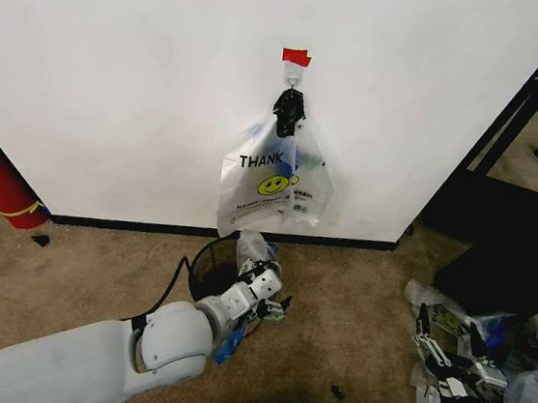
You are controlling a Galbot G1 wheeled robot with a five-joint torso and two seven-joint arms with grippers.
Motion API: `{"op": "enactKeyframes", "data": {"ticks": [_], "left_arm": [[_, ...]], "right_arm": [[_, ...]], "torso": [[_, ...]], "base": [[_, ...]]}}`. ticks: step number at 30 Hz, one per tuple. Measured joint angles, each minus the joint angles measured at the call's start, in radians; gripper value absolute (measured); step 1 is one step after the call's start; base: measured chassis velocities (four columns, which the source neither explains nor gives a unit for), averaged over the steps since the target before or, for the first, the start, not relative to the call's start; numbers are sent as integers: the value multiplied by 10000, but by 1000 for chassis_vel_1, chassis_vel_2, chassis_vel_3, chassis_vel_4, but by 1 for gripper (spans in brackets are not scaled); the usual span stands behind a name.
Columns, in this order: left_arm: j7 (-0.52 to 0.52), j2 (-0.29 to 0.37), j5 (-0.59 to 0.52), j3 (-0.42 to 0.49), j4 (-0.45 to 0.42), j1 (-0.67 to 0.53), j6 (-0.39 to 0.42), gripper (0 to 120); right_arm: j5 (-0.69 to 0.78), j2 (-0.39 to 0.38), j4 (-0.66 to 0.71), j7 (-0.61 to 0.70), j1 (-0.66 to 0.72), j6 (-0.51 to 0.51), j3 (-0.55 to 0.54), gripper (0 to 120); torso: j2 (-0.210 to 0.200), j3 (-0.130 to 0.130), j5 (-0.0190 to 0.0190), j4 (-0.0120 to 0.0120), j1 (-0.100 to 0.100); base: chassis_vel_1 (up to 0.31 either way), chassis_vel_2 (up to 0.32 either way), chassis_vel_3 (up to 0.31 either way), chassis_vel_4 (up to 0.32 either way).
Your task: Pick up the garbage bag from the wall and place it over the trash bin.
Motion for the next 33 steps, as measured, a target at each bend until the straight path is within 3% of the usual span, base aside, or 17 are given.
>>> {"op": "enactKeyframes", "data": {"ticks": [10, 20, 26, 30, 33], "left_arm": [[-145, 648, 182, 40, 233, -119, 631, 31], [-442, 633, -138, -51, 312, 2, 673, 0], [-545, 593, -173, -368, 311, 263, 566, 0], [-882, 698, -613, -1726, -57, 1411, 146, 0], [-944, 805, -762, -2151, -228, 1727, 71, 0]], "right_arm": [[-99, 0, 20, 140, 282, -263, -324, 100], [-161, -80, -86, 195, 446, -359, -465, 100], [-112, -179, -38, 316, 518, -583, -511, 100], [423, -604, 420, 1221, 679, -1739, -1349, 100], [494, -932, 673, 2169, 970, -2603, -1882, 100]], "torso": [[0, -1, 1, 0, -1], [0, -1, -1, 1, -1], [0, -1, -1, 0, -1], [0, -1, -2, 0, -1], [0, -1, -1, 4, -1]], "base": [[0, 0, 0, 0], [0, 0, 0, 0], [0, 0, 0, 0], [0, 0, 0, 0], [0, 0, 0, 0]]}}
